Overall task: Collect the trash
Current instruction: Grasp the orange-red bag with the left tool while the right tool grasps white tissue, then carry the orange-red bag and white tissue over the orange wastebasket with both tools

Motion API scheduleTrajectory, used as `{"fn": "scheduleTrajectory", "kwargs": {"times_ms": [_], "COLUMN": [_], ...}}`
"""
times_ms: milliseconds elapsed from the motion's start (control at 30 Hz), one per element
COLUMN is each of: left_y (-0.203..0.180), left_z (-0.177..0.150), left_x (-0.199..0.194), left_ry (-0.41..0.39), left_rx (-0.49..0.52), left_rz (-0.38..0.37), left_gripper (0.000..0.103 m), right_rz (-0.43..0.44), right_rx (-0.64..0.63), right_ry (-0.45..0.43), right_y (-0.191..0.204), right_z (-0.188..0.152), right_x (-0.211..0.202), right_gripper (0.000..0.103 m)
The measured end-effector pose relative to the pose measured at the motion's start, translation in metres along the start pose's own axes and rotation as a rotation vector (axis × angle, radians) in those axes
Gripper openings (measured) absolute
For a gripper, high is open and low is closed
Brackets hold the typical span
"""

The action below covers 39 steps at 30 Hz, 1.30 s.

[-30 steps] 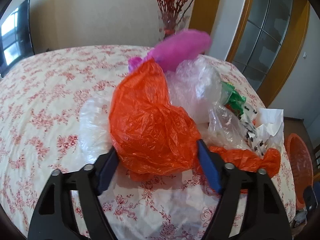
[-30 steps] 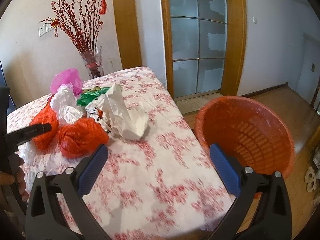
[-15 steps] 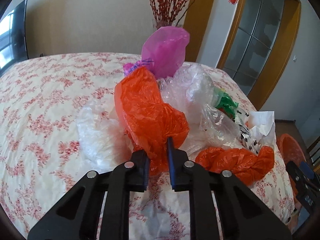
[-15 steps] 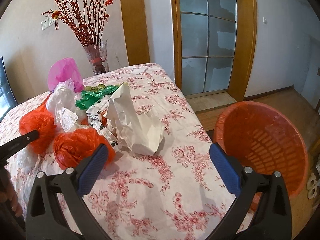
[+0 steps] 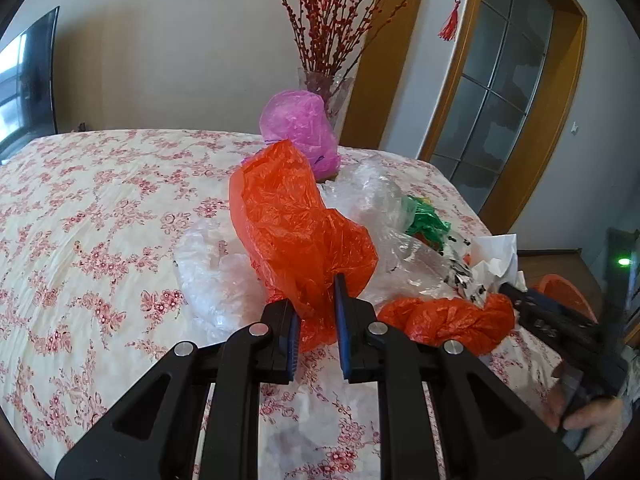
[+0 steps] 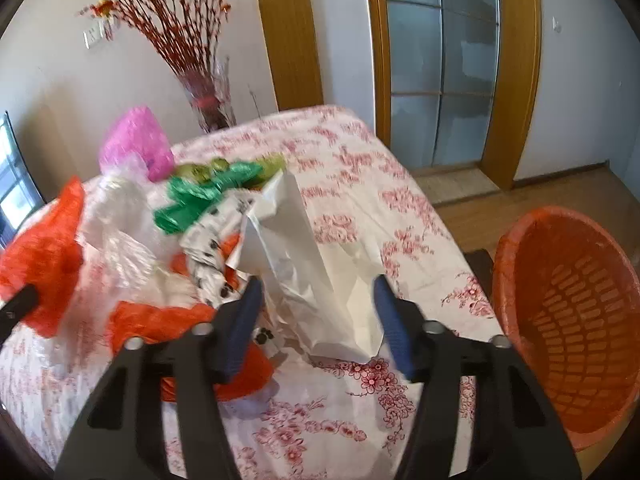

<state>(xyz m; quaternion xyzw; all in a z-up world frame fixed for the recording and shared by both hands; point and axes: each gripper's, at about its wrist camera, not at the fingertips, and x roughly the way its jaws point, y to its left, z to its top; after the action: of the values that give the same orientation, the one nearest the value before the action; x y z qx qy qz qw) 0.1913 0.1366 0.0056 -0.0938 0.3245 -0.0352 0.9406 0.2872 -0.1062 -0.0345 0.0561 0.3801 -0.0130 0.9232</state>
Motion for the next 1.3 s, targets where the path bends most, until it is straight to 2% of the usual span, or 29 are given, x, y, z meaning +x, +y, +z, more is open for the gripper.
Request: {"fn": "scheduleTrajectory", "kwargs": {"times_ms": [100,267,867,1133,1300], "left_y": [0.001,-0.004,-0.05,-0.094,-0.125], "left_z": [0.0,-0.002,0.0,0.001,-0.002], "left_x": [-0.003,-0.008,-0.028,-0.039,-0.037], "left_ry": [-0.005,-0.014,-0.071,-0.092,-0.09], "left_rx": [0.003,0.012,0.073,0.122,0.151], "left_rz": [-0.007,-0.02,-0.109,-0.207,-0.278], "left_gripper": [0.015,0.015,0.013,0.013,0.013], "right_rz": [0.039,0.03,-0.004,-0.05,-0.118], "right_rx": [0.001,-0.024,0.04,0.068,0.073], "right_ry": [0.017,-0.007,-0.083,-0.136,-0.183], "right_y": [-0.002,-0.002,-0.05,-0.079,-0.099], "right_z": [-0.004,-0.009,-0.016,-0.021,-0.026], "right_x": [0.005,-0.004,-0.054,-0.087,-0.11], "right_gripper": [0.023,0.015,0.015,0.015,0.015]}}
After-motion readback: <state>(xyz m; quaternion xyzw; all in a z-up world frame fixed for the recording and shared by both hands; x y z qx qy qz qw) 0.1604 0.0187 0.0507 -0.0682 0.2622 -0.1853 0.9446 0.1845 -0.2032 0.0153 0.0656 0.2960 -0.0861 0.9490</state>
